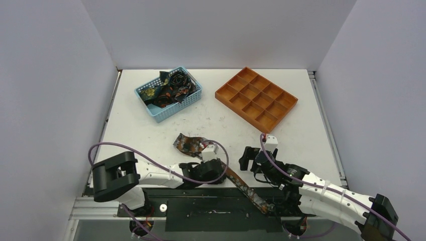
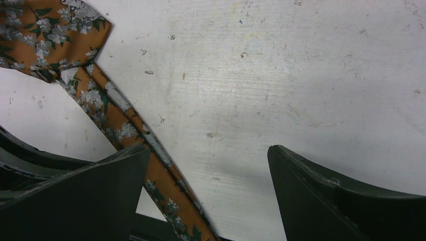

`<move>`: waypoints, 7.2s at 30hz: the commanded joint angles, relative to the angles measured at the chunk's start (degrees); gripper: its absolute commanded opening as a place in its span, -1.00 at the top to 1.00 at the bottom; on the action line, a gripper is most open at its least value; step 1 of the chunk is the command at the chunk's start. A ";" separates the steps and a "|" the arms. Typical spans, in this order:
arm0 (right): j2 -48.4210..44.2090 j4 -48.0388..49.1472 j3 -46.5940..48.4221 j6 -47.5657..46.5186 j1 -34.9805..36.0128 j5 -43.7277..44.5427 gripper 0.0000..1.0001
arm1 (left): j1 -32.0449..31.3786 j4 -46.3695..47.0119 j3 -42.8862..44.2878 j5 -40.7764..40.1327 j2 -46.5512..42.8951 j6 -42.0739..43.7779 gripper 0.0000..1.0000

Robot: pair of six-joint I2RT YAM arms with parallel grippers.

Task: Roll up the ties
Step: Flatten out the tie at the center of the board.

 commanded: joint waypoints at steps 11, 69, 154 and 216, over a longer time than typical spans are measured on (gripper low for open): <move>6.79 8.13 0.40 0.50 6.52 0.86 -0.85 | 7.34 -23.64 -15.57 -9.85 -33.51 -3.71 0.16; 1.93 17.45 15.37 -22.48 8.58 -0.18 -0.99 | 48.82 -12.77 8.66 37.18 -40.87 13.98 1.00; 25.56 38.86 57.38 -28.63 8.73 -42.71 0.89 | 44.00 12.93 42.44 59.76 -41.41 16.77 -0.93; -10.83 16.85 -10.34 4.04 -33.46 -1.50 0.89 | 29.87 0.91 7.66 13.58 -13.04 19.40 -0.93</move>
